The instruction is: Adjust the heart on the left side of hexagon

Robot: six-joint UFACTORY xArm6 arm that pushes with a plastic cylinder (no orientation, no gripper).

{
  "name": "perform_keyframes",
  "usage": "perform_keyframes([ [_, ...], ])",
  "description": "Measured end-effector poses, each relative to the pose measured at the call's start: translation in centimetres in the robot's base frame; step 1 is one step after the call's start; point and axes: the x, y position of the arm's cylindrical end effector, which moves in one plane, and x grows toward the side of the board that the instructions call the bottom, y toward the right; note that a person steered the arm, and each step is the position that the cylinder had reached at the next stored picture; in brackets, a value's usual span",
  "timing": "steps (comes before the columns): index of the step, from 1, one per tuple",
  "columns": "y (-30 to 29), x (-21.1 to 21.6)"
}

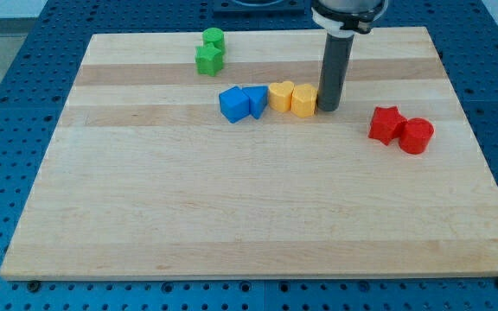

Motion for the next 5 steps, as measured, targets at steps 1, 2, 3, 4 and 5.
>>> perform_keyframes([
  [1,0.0,0.0],
  [2,1.5,0.0],
  [3,3.2,-0.8],
  [4,3.2,-3.4],
  [5,2.3,-5.1],
])
